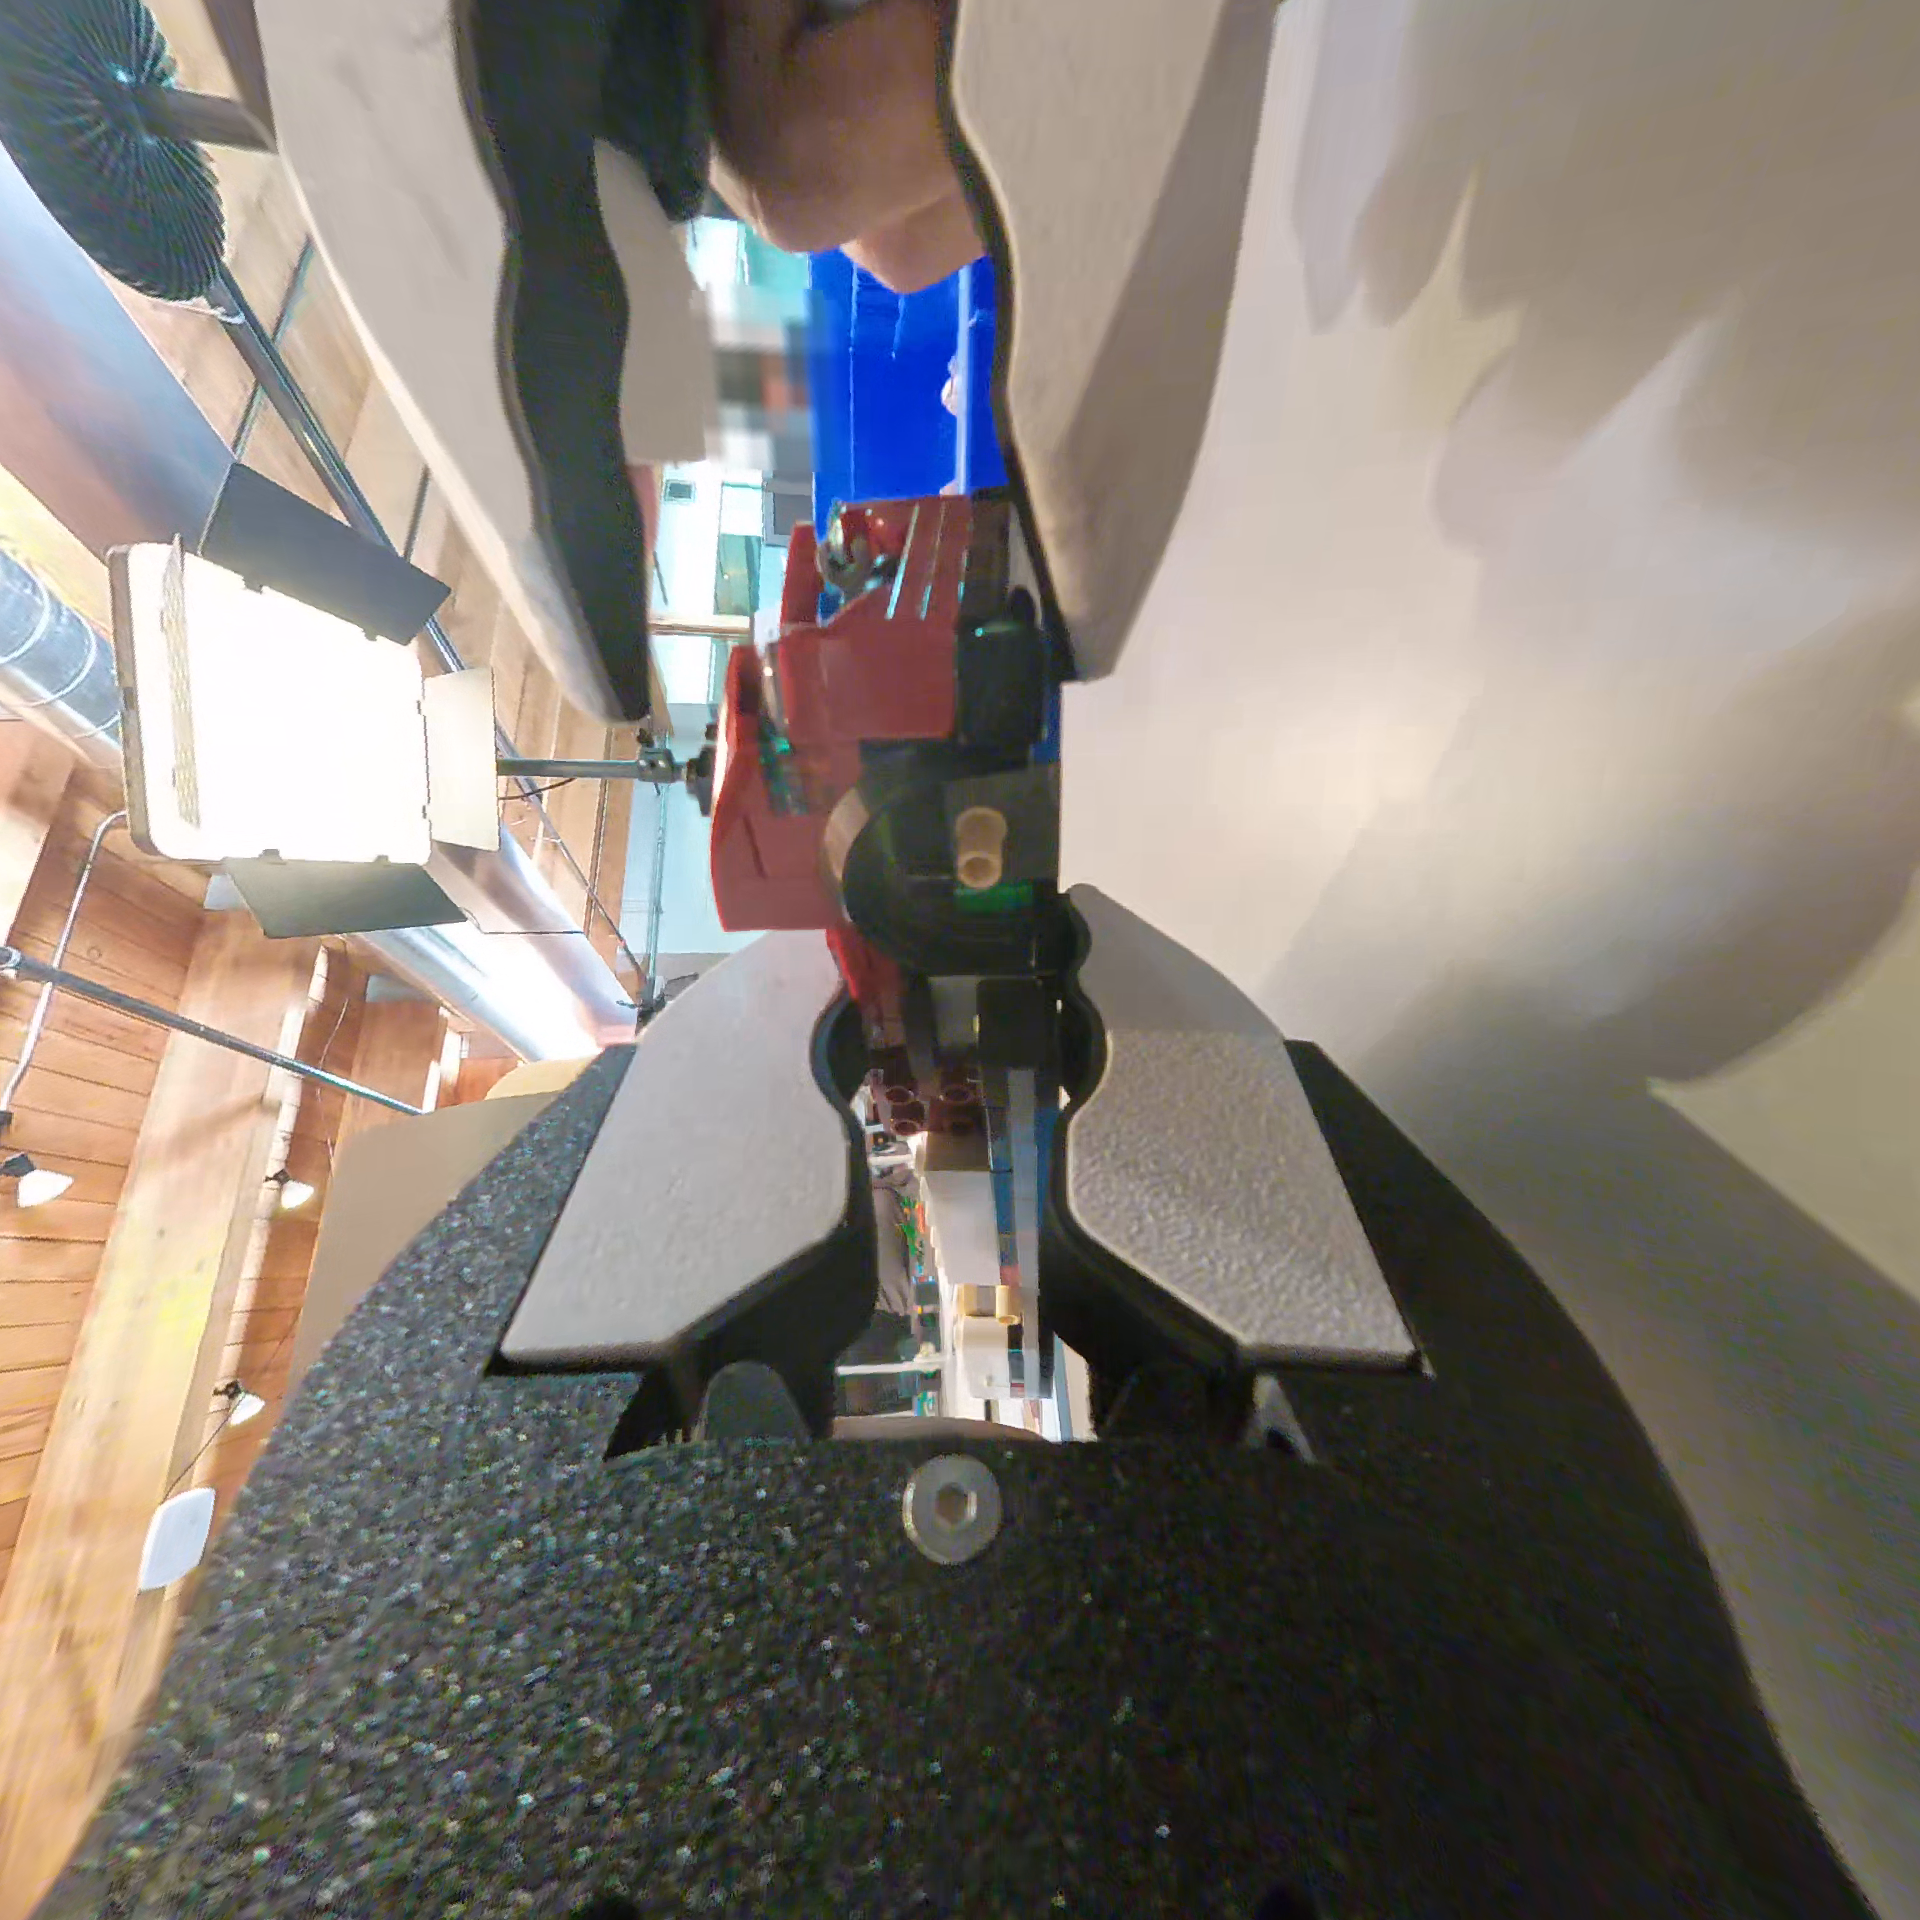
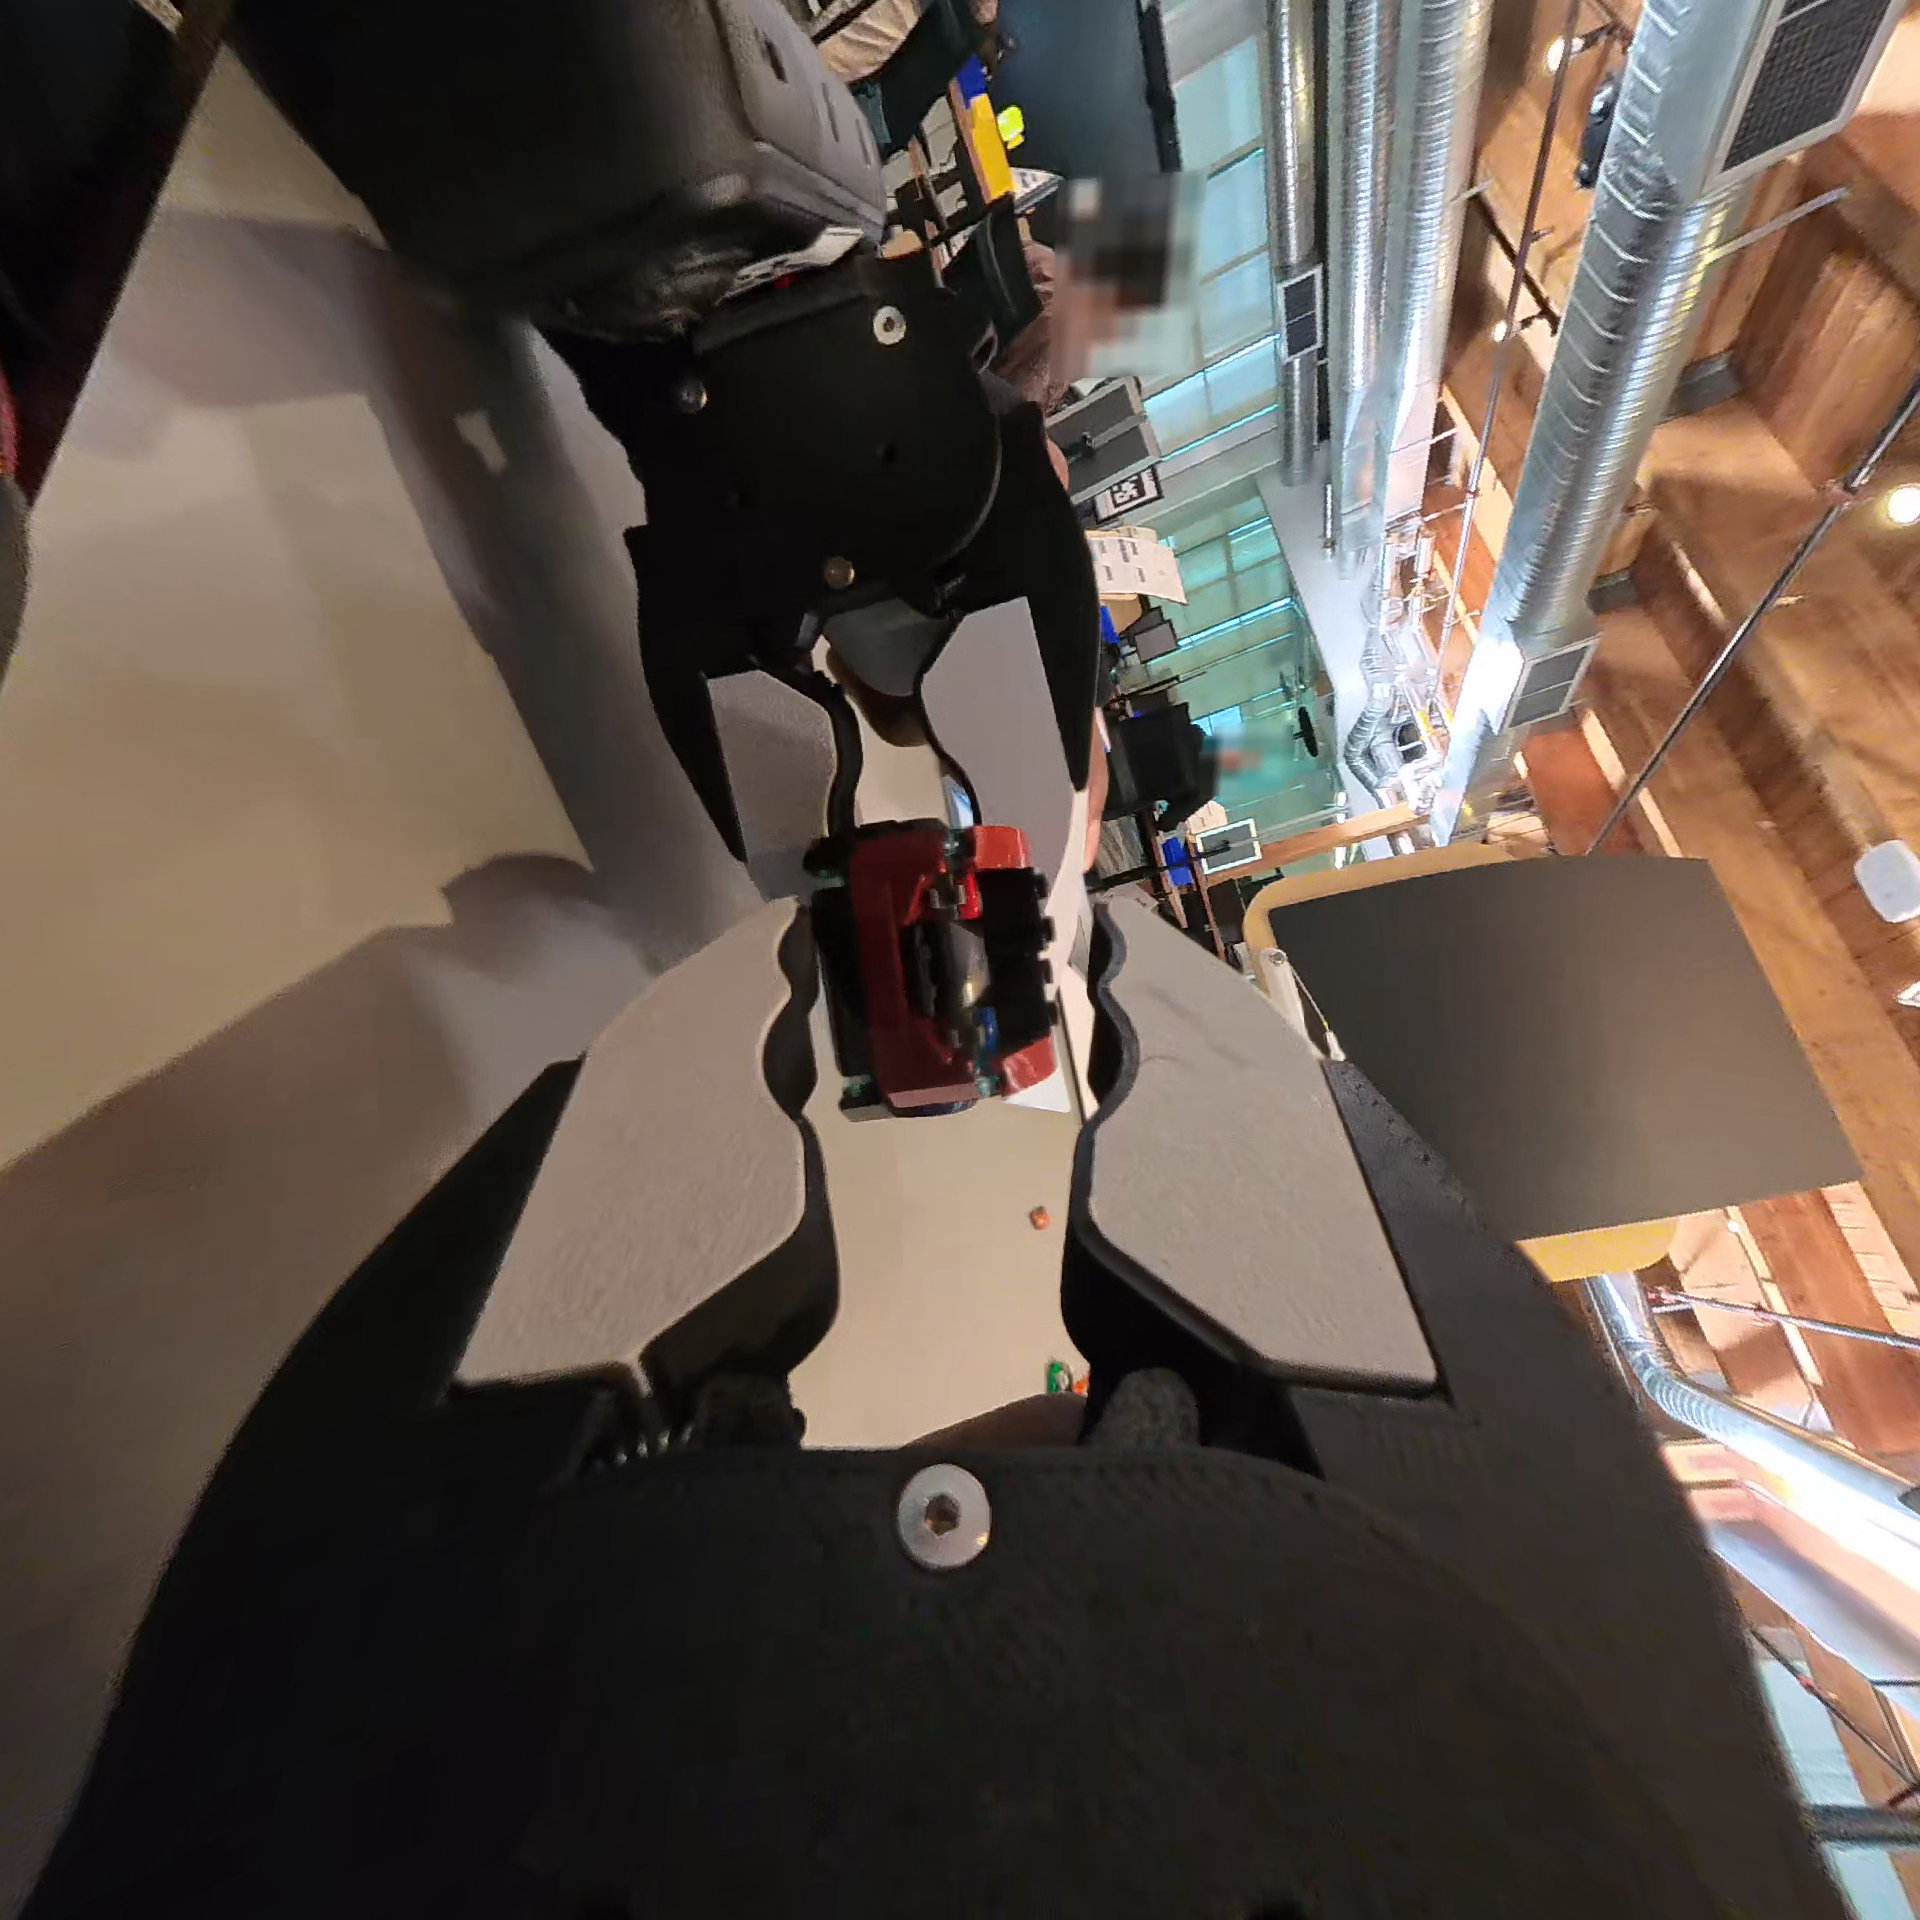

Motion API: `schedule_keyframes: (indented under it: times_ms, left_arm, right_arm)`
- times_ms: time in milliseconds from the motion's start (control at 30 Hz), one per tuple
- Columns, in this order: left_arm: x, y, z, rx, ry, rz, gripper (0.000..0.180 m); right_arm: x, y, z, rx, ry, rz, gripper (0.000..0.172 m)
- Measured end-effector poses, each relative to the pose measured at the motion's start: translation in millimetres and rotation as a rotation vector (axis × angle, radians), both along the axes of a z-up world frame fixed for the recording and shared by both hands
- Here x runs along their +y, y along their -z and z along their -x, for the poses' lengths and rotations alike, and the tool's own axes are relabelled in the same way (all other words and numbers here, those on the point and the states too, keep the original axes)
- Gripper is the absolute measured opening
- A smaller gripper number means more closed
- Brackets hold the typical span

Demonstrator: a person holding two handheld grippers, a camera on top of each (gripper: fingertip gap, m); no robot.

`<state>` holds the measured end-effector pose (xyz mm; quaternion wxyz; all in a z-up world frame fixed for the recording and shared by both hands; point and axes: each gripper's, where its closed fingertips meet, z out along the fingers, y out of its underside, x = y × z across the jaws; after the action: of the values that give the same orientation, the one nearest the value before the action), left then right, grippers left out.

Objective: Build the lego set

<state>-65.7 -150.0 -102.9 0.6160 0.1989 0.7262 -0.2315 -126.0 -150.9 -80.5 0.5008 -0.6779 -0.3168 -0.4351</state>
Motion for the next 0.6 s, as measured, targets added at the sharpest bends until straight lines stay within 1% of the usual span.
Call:
schedule_keyframes:
  times_ms: [100, 267, 433, 600]
  left_arm:
    - [0.8, -0.5, -0.8, 0.003, -0.003, 0.003, 0.033]
    - [0.4, 2.0, -1.8, 0.013, -0.007, -0.004, 0.033]
    - [0.4, 1.7, -2.1, 0.017, -0.008, -0.001, 0.033]
    - [-0.4, 1.6, -1.4, 0.020, -0.001, 0.004, 0.033]
  right_arm:
    - [1.0, 0.2, 0.7, 0.000, -0.009, 0.000, 0.048]
    - [2.7, 3.4, 2.3, -0.007, -0.026, 0.021, 0.050]
    - [3.9, 8.8, -4.2, -0.040, -0.004, 0.035, 0.050]
    - [6.0, 6.8, -6.0, -0.059, 0.006, 0.017, 0.048]
